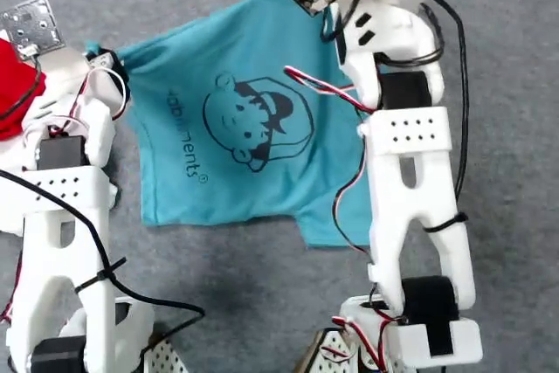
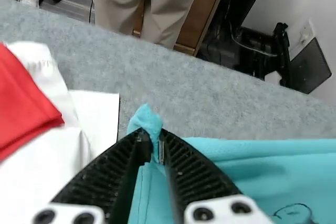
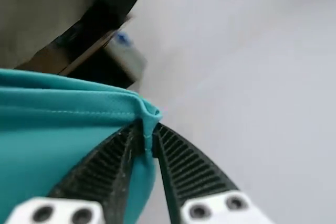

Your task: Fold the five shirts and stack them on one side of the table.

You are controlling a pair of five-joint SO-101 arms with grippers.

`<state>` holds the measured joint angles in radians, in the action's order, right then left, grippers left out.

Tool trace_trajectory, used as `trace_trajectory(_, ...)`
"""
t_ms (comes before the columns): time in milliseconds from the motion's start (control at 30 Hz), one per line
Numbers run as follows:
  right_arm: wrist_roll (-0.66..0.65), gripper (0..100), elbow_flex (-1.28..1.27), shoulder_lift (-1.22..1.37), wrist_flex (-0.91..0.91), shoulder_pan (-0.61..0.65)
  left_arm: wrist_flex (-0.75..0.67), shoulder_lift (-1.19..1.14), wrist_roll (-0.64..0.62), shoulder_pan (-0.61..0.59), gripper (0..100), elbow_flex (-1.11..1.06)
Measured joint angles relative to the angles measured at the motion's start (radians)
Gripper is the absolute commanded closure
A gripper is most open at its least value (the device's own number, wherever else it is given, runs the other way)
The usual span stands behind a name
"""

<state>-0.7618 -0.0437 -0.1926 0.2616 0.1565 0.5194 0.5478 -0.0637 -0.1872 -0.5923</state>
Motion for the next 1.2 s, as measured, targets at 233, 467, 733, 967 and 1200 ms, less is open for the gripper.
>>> trace_trajectory(233,0.0,99.5,-0.092,-0.123,0.265,-0.057,0.058,0.0,0.078,-0.002,98,-0.091)
trace_trajectory(467,-0.015,99.5,-0.367,-0.356,0.356,-0.077,0.186,0.0,0.083,0.017,98,-0.106)
trace_trajectory(733,-0.121,99.5,-0.727,-0.698,0.407,-0.13,0.376,0.0,0.161,0.123,98,-0.106)
trace_trajectory(967,-0.189,99.5,-0.921,-0.95,0.529,-0.23,0.451,0.0,0.167,0.152,98,-0.187)
trace_trajectory(1200,-0.242,99.5,-0.997,-1.119,0.766,-0.238,0.451,0.0,0.169,0.173,98,-0.292)
